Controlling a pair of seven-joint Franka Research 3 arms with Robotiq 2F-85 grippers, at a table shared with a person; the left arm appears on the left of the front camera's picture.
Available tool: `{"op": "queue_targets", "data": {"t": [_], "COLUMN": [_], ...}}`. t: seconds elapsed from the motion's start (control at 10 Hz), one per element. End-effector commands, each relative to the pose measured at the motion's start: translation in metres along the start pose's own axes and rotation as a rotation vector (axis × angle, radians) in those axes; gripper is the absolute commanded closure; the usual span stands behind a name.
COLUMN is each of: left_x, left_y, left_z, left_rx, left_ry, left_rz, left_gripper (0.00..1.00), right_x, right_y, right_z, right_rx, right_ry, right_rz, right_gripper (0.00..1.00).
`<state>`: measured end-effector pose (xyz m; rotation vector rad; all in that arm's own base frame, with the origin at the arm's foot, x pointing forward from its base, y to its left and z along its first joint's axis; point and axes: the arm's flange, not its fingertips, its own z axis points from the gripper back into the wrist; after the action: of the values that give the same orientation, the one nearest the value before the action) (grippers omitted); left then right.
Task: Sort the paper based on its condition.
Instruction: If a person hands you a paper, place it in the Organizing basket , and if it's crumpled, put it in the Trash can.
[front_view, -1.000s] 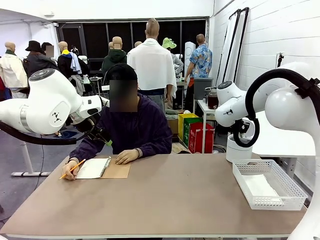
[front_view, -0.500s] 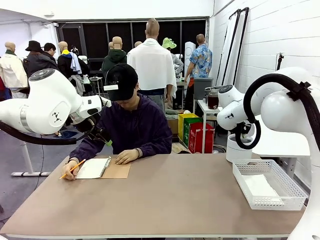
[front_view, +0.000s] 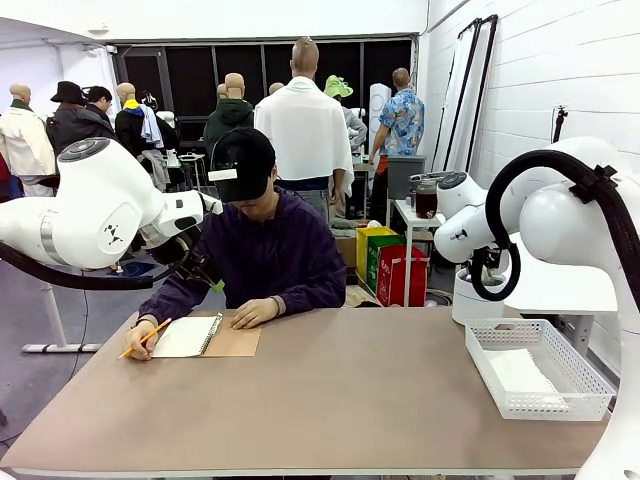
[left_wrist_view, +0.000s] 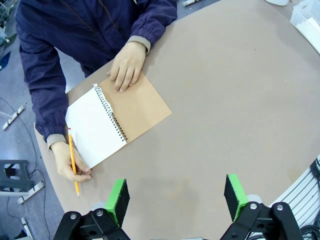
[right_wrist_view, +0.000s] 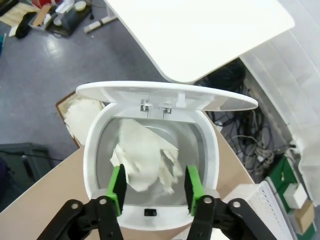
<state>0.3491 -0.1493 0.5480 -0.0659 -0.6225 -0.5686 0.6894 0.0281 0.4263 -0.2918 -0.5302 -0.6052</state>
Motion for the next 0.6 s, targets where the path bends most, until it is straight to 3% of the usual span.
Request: {"op": "queue_targets", "data": {"t": [0.0, 0.5], "left_x": [0.0002, 0.0002], "left_y": [0.0010, 0.0010], "left_z": [-0.0001, -0.0001], "left_rx": [-0.002, -0.002], "left_ry": [0.000, 0.000], "left_rz": [0.001, 0.001], "left_gripper": [0.00, 0.00], "right_x": [0.0013, 0.0016], "right_y": [-0.0023, -0.0088], "right_z": [0.0013, 0.0059], "right_rx": [0.006, 0.016], "right_ry": [-0.013, 0.017], "right_rz": [-0.040, -0.044], "right_gripper": [0.00, 0.00]}}
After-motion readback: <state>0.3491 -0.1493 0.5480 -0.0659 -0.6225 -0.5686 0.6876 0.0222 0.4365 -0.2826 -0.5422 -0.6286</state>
